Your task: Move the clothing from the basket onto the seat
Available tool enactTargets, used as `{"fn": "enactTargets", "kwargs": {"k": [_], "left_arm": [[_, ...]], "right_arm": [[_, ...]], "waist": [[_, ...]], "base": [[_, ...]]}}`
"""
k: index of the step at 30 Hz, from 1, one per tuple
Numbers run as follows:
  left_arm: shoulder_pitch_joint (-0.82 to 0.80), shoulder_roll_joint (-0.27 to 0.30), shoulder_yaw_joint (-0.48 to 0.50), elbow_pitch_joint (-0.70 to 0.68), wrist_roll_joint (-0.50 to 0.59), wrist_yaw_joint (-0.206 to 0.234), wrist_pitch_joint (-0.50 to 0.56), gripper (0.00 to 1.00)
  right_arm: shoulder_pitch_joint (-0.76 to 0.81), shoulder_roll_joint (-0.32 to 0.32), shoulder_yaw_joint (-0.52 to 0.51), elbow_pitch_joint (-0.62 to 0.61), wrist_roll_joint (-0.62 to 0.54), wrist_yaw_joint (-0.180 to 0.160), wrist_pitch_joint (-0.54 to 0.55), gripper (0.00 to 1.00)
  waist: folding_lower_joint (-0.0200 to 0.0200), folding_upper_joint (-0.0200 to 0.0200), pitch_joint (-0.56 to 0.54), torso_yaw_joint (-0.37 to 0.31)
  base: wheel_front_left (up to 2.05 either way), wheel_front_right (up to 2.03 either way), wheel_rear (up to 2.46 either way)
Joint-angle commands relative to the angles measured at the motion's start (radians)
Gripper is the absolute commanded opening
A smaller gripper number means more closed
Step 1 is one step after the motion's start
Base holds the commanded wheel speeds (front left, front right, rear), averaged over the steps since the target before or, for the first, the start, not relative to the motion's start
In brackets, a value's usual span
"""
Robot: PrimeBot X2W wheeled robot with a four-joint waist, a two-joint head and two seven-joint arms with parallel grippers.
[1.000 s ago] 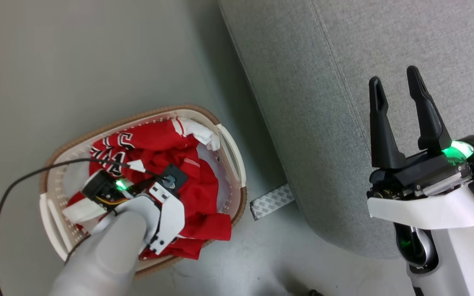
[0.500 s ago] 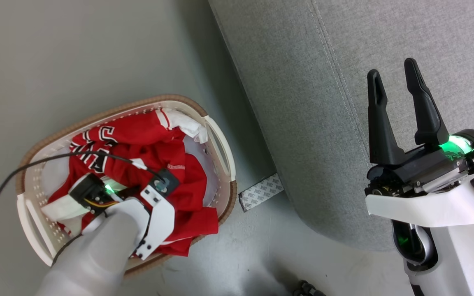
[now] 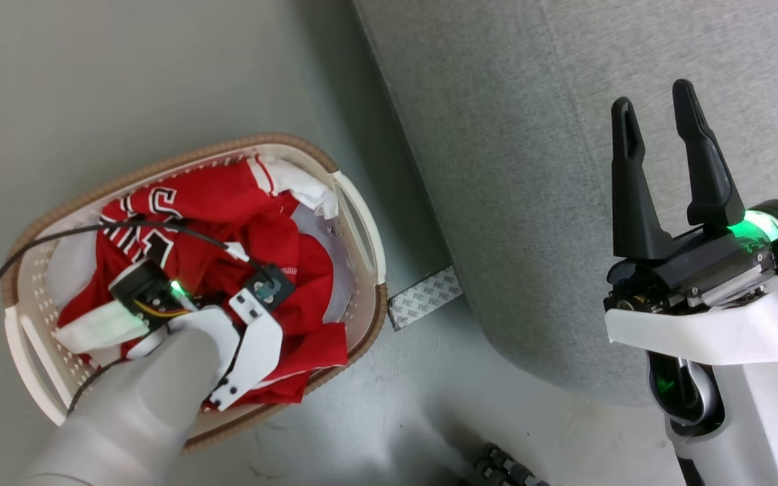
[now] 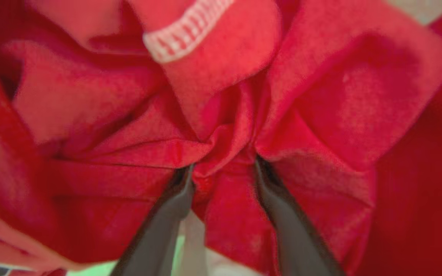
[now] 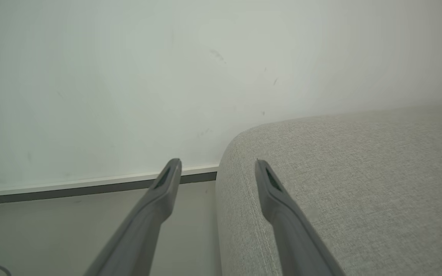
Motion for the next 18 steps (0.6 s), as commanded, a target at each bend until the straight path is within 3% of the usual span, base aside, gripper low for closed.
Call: {"fn": "enactTargets", "kwargs": {"k": [1,2,9,18], "left_arm": [[-0.007,0.009,-0.003,0.000,-0.007,0.003,-0.002,0.04],[-0.013,0.011,-0.012,-0.004,-0.015,0.003,-0.007,0.00],[-0.028,0.027,-0.044,-0.031,-0.084,0.003,-0.048,0.00],[0.049,-0.030,0.015,-0.124,-0.201,0.033,-0.156,0.00]], "right_arm": [[-0.011,0.001,-0.004,-0.002,0.002,-0.002,0.001,1.00],[-0.012,0.001,-0.005,0.000,0.004,-0.002,0.001,1.00],[-0.023,0.001,0.005,0.023,0.006,-0.002,0.001,1.00],[0.021,0.000,-0.033,0.053,-0.070,-0.002,0.001,1.00]], "waist": [[-0.0001,0.0000,0.008,0.004],[-0.0001,0.0000,0.012,0.005],[-0.0001,0.0000,-0.005,0.011],[-0.0001,0.0000,-0.143,0.125]], "base": [[0.00,0.00,0.00],[0.00,0.00,0.00],[0.00,0.00,0.00],[0.00,0.00,0.00]]}}
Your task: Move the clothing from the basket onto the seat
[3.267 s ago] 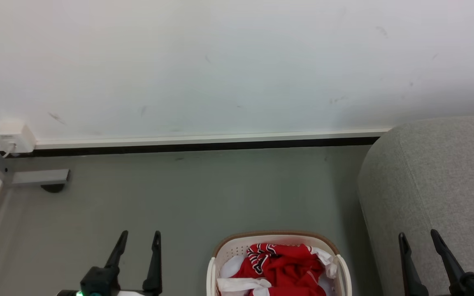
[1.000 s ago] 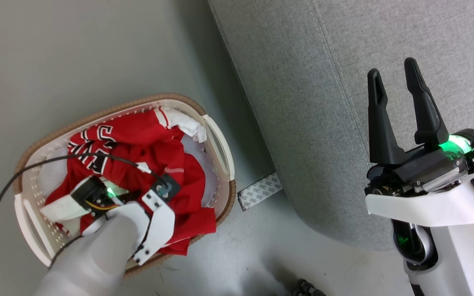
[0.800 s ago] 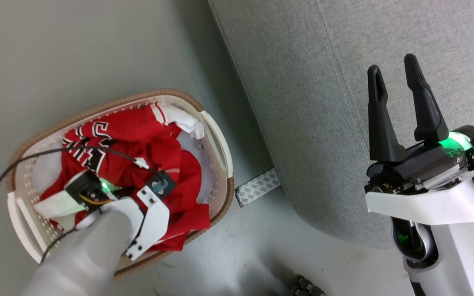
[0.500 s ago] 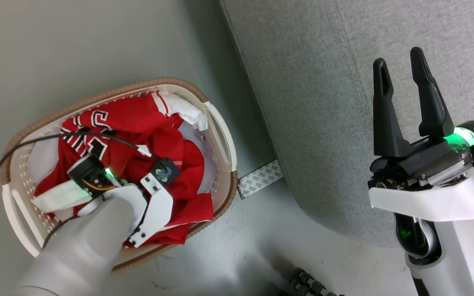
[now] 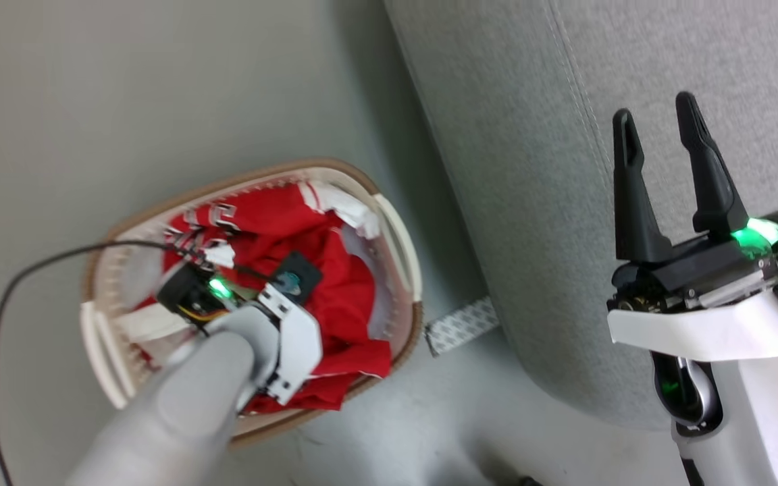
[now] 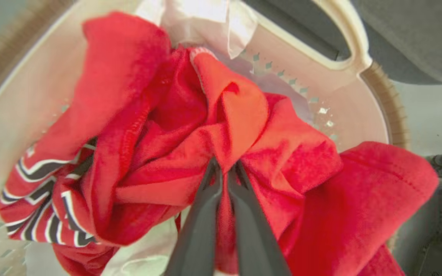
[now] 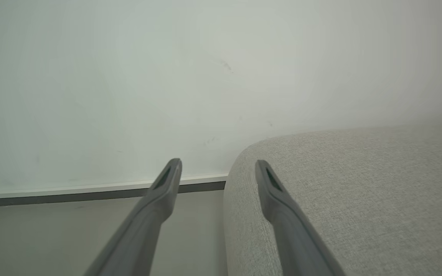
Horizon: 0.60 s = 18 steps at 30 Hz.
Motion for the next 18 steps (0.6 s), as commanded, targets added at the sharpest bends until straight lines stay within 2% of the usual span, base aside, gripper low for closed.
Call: {"fn": "enactTargets", "kwargs": {"k": [1,9,18], "left_arm": [[0.019,-0.005,0.003,-0.007,-0.008,0.002,-0.013,0.00],[0.130,-0.060,0.033,-0.115,-0.089,0.014,-0.097,0.00],[0.262,-0.063,0.077,-0.253,-0.172,0.050,-0.185,0.00]], "right_arm": [[0.018,-0.001,-0.007,0.006,-0.014,-0.002,0.001,1.00],[0.112,-0.002,-0.060,0.048,-0.097,-0.002,0.001,1.00],[0.263,-0.005,-0.114,0.087,-0.150,-0.002,0.000,1.00]], "waist": [[0.0000,0.0000,-0.065,0.061],[0.0000,0.0000,-0.256,0.202],[0.0000,0.0000,-0.441,0.314]], "base": [[0.00,0.00,0.00],[0.00,0.00,0.00],[0.00,0.00,0.00]]}}
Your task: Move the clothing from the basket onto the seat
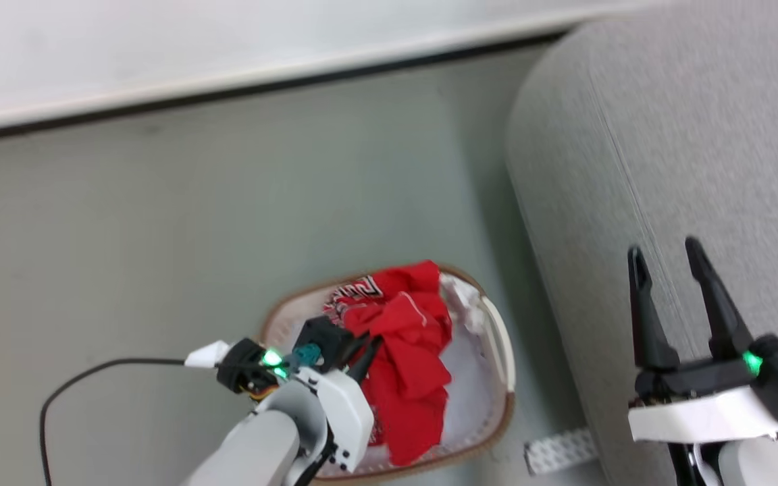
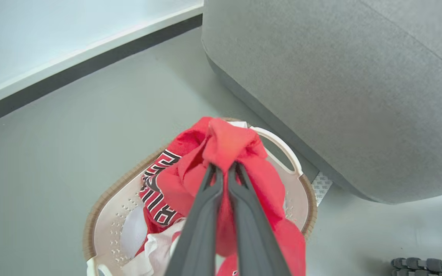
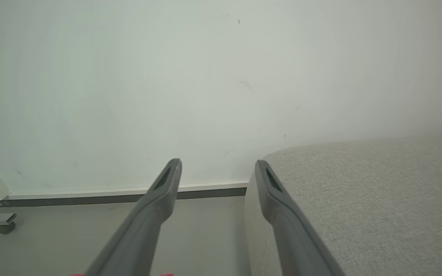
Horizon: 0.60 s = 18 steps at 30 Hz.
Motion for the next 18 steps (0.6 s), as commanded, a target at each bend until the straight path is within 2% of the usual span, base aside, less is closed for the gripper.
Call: {"fn": "enactTargets", "kwargs": {"k": [1,8,18], "left_arm": [[0.021,0.002,0.004,-0.014,-0.015,0.007,-0.013,0.00],[0.093,0.026,0.037,-0.150,-0.062,0.042,-0.014,0.00],[0.128,0.068,0.097,-0.351,-0.098,0.105,-0.003,0.00]], "right_arm": [[0.022,-0.008,-0.007,0.007,-0.008,-0.002,0.001,1.00],[0.098,-0.018,-0.021,0.034,-0.017,-0.002,0.001,1.00],[0.162,-0.021,-0.012,0.057,-0.023,-0.002,0.001,1.00]], "waist": [[0.0002,0.0000,-0.092,0.083],[0.0002,0.0000,-0.184,0.124],[0.0002,0.0000,-0.273,0.127]], "base": [[0.00,0.00,0.00],[0.00,0.00,0.00],[0.00,0.00,0.00]]}}
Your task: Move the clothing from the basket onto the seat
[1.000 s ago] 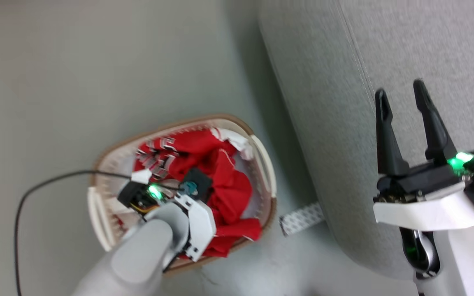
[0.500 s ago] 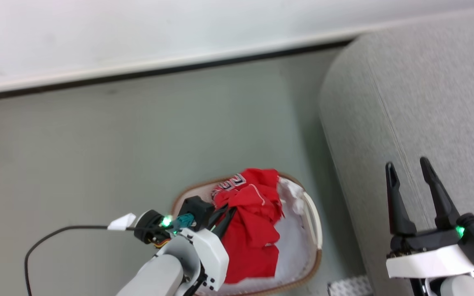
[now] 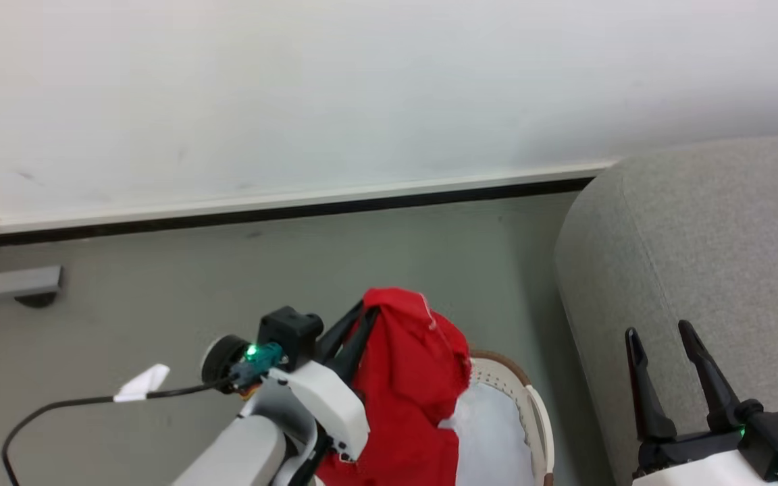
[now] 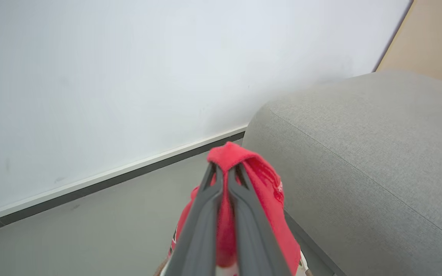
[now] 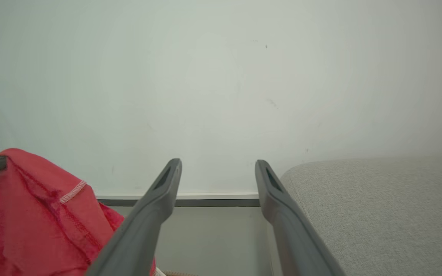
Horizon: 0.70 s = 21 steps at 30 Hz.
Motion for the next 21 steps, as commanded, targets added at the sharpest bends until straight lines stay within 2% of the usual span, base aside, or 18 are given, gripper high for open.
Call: {"fn": "enactTargets", "kwargs": {"k": [1,10,21], "left_arm": [[0.004,0.008,0.008,-0.020,-0.005,0.008,-0.002,0.00],[0.007,0.021,0.036,-0.130,-0.027,0.039,0.009,0.00],[-0.002,0.029,0.043,-0.188,-0.036,0.062,0.029,0.00]], "right_arm": [[0.018,-0.007,0.001,0.005,-0.003,-0.002,0.001,1.00],[0.052,-0.008,0.020,0.023,-0.002,-0.002,0.001,1.00],[0.069,-0.014,0.038,0.037,0.005,-0.002,0.001,1.00]], "waist": [[0.0003,-0.0001,-0.014,-0.001],[0.0003,-0.0001,-0.054,-0.019],[0.0003,-0.0001,-0.092,-0.049]], "base": [[0.00,0.00,0.00],[0.00,0.00,0.00],[0.00,0.00,0.00]]}}
